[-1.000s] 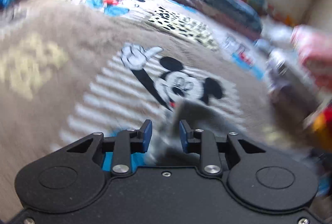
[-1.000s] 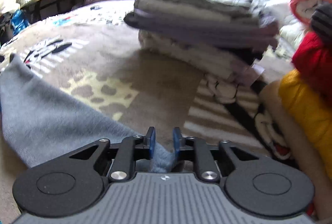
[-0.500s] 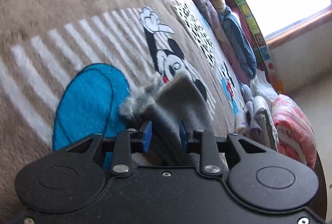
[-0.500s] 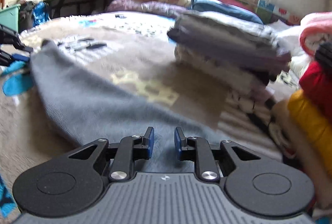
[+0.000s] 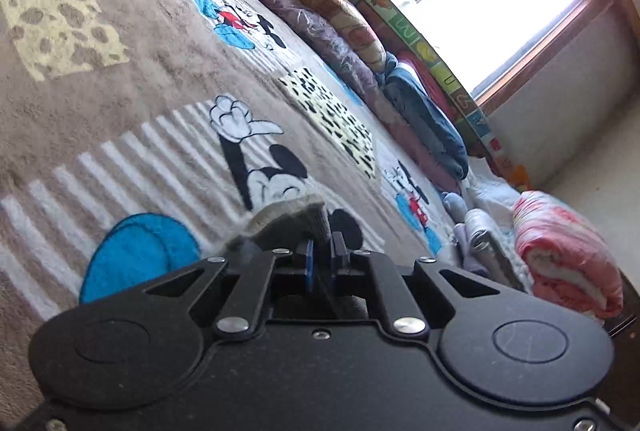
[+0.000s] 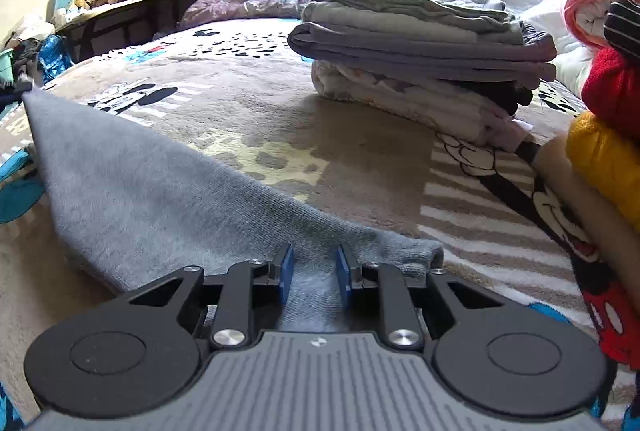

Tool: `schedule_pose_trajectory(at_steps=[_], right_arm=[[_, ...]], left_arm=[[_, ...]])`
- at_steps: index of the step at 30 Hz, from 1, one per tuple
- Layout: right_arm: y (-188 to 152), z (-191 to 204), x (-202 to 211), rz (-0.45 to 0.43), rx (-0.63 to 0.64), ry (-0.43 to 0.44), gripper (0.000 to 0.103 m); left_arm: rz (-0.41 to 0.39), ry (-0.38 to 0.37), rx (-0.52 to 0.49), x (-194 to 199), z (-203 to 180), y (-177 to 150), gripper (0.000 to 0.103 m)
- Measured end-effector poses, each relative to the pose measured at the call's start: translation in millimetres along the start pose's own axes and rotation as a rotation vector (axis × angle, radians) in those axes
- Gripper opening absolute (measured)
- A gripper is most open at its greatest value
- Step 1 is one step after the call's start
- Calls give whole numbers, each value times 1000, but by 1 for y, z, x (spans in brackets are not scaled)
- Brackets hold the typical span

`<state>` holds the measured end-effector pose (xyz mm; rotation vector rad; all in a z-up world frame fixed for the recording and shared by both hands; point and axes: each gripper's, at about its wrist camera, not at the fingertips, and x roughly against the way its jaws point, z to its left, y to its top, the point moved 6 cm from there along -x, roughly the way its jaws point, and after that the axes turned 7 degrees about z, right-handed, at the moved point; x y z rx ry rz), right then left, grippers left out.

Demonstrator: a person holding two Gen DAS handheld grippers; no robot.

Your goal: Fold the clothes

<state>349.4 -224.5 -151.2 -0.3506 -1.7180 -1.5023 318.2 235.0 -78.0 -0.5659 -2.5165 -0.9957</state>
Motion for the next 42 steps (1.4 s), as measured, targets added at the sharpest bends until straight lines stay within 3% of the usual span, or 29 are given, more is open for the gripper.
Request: schedule_pose_trajectory(at_steps=[6, 10, 13, 14, 15, 17, 19, 21, 23, 27, 30, 33, 38, 39, 40, 42], right_arm=[[-3, 6, 1, 6, 45, -30, 27], [-4, 4, 1, -2, 39, -26, 28], [-4, 5, 0, -1, 37, -28, 30], [-4, 5, 0, -1, 36, -29, 30], [-4, 6, 0, -1, 36, -30, 30], [-3, 6, 0, -1, 35, -31, 30], [-3, 7, 0, -1, 34, -33, 30], [-3, 7, 0, -1, 33, -34, 31], [-3, 7, -1, 1, 35, -35, 31], [-2, 7, 1, 9, 36, -31, 31], [1, 8, 12, -14, 36, -34, 34], [6, 15, 26, -59, 49, -26, 38], [17, 43, 36, -108, 96, 55, 38], [18, 52, 33, -102, 117, 65, 39], [18, 61, 29, -91, 141, 69, 40], [10, 68, 14, -49, 151, 78, 51]], left_arm=[[75, 2, 72, -9, 34, -16, 7], [82, -2, 104, -14, 33, -7, 21], [87, -4, 128, -18, 33, 1, 21], [89, -5, 136, -19, 32, 3, 15], [71, 9, 78, -16, 22, 9, 7], [4, -16, -45, -1, 0, 16, 8], [1, 45, -126, -3, 1, 13, 8], [113, 155, -118, -25, 26, -1, 8], [121, 169, -112, -29, 37, -9, 8], [73, 162, -118, -20, 35, -8, 12], [-7, 243, -212, -3, 22, -3, 12], [-34, 223, -300, 4, -4, -5, 12], [55, 145, -492, -30, -56, -34, 16], [59, 155, -494, -31, -53, -35, 18], [62, 167, -493, -33, -49, -35, 26], [67, 192, -491, -35, -42, -36, 28]])
